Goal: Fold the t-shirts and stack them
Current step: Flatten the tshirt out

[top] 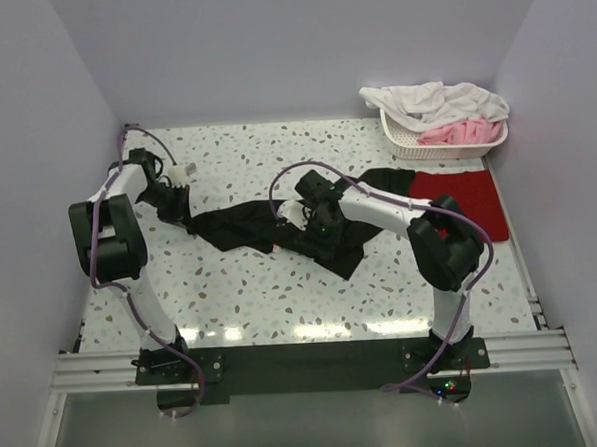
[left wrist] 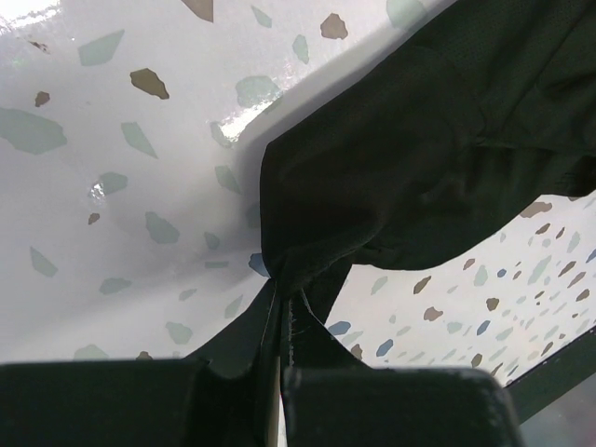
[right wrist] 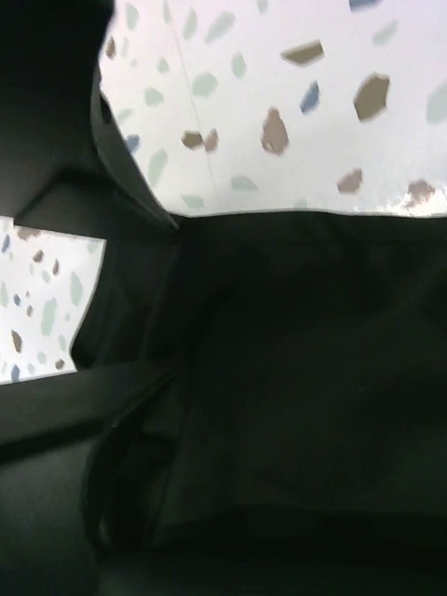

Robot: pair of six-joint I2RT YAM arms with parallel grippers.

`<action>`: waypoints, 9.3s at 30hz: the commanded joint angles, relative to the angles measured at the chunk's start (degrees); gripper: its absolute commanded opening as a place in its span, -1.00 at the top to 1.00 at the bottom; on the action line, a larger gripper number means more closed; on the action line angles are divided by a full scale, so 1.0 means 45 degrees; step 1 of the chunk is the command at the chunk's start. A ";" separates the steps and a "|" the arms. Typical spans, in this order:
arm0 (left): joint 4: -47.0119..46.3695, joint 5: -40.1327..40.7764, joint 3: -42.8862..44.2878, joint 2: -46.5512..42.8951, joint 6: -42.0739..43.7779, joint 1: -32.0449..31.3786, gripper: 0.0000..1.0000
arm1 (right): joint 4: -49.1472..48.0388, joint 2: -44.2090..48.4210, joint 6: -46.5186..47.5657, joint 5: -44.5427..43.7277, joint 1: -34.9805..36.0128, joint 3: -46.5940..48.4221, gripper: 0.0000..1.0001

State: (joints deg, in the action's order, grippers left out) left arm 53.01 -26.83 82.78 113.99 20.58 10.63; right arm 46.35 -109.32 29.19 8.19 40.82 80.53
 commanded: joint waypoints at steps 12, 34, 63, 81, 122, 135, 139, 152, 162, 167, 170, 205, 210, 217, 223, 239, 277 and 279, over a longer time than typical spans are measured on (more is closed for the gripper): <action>0.0407 0.0044 0.0217 -0.2087 0.1481 0.0039 1.00 | 0.3464 0.2846 0.2164 0.0561 -0.1080 0.2117 1.00; -0.7018 0.1234 1.1161 -0.1049 -0.2054 -0.0078 1.00 | -0.2128 -0.1064 0.1931 -0.2444 -0.5418 1.3984 1.00; -0.9518 0.5825 0.4824 -0.9787 0.0915 0.0039 1.00 | -0.3112 0.5857 0.3122 0.0526 -0.5457 0.8236 1.00; -0.9868 0.5027 0.5724 -0.7871 -0.0586 0.0020 1.00 | -0.4615 0.3275 0.1327 0.0114 -0.5438 1.0229 1.00; -0.7327 0.3327 -0.0581 -0.9984 0.1403 -0.0116 1.00 | -0.5240 0.4961 0.2653 0.1600 -0.5418 0.1989 1.00; -0.2321 0.4361 0.9783 0.3093 -0.1269 -0.0899 0.50 | -0.1167 -0.4492 0.0509 -0.2347 -0.5711 1.1240 -0.10; -0.2910 0.4299 0.9189 0.2640 -0.1702 -0.0664 -0.22 | 0.0361 -0.4088 0.0271 -0.1549 -0.5712 1.1285 -0.21; -0.2251 0.1666 0.2270 -0.0996 -0.0843 -0.0547 -0.26 | 0.3392 -0.3851 0.1228 0.1150 -0.5165 0.7752 0.09; -0.1839 0.2231 0.0023 -0.0996 -0.0569 -0.0566 -0.18 | 0.1830 -0.3013 0.1657 0.0096 -0.5086 0.3592 0.43; -0.1898 0.2836 -0.0524 -0.0919 -0.0296 -0.0547 -0.13 | 0.1439 -0.1901 0.2067 -0.0178 -0.4989 0.0800 0.47; -0.1879 0.3207 -0.0661 -0.0704 -0.0198 -0.0566 -0.11 | 0.1807 -0.1022 0.2417 -0.0198 -0.4891 -0.0569 0.49; -0.1761 0.3443 -0.0252 -0.0392 -0.0413 -0.0585 -0.08 | 0.0365 -0.4749 -0.1742 -0.2170 -0.3914 0.6362 0.15; -0.1781 0.3520 -0.0096 -0.0098 -0.0452 -0.0585 -0.08 | 0.0033 -0.4906 -0.1214 -0.3125 -0.3934 0.6128 0.46; -0.1859 0.3618 0.0197 0.0292 -0.0471 -0.0566 -0.04 | -0.0184 -0.4886 -0.0199 -0.3870 -0.4148 0.6399 1.00; -0.2015 0.3989 0.0197 0.0585 -0.0491 -0.0566 0.26 | -0.0532 -0.4887 0.0386 -0.4337 -0.4656 0.7689 1.00; -0.2932 0.1805 0.2733 0.0078 -0.0665 -0.0586 0.17 | -0.1413 -0.6842 0.0956 -0.6605 -0.5340 0.9917 -0.06; -0.5001 0.1336 0.9652 0.5744 -0.1602 -0.3905 0.63 | 0.1244 -0.2817 -0.1271 -0.4319 -0.5359 0.7066 0.09; -0.6012 0.0596 0.9106 0.5314 -0.1799 -0.4100 0.60 | 0.1224 -0.2817 -0.1311 -0.4280 -0.5340 0.6929 0.09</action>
State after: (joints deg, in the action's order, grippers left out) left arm 34.33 -17.17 124.22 142.06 14.98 -6.15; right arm 51.90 -126.28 24.01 -10.92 16.84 112.49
